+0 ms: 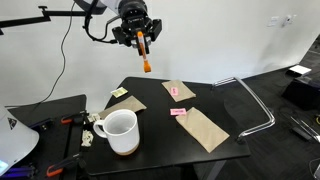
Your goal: Pick the marker and put it in the cup
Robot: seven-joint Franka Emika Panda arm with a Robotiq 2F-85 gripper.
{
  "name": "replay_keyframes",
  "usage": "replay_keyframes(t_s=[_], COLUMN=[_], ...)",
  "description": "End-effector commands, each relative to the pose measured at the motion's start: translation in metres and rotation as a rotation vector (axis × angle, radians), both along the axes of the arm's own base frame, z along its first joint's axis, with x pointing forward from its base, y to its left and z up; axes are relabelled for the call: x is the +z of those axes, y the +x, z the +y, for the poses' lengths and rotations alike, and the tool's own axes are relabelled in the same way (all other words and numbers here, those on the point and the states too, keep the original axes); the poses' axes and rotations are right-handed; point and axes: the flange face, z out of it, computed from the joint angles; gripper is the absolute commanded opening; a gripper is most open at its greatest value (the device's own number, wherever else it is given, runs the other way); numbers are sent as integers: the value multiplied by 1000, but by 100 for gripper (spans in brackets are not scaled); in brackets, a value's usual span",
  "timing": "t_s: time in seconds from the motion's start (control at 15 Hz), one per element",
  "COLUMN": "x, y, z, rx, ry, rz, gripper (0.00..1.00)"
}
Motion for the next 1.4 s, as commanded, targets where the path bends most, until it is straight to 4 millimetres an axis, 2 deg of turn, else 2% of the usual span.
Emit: replay_keyframes(t_s=[0.0, 0.33, 0.8, 1.33], x=[2, 2, -8, -34], y=[0, -7, -24, -41], z=[-5, -15, -23, -27], rx=[-10, -49, -111, -142], ry=[-5, -23, -84, -107], rz=[-7, -3, 74, 139], gripper=[3, 3, 3, 3])
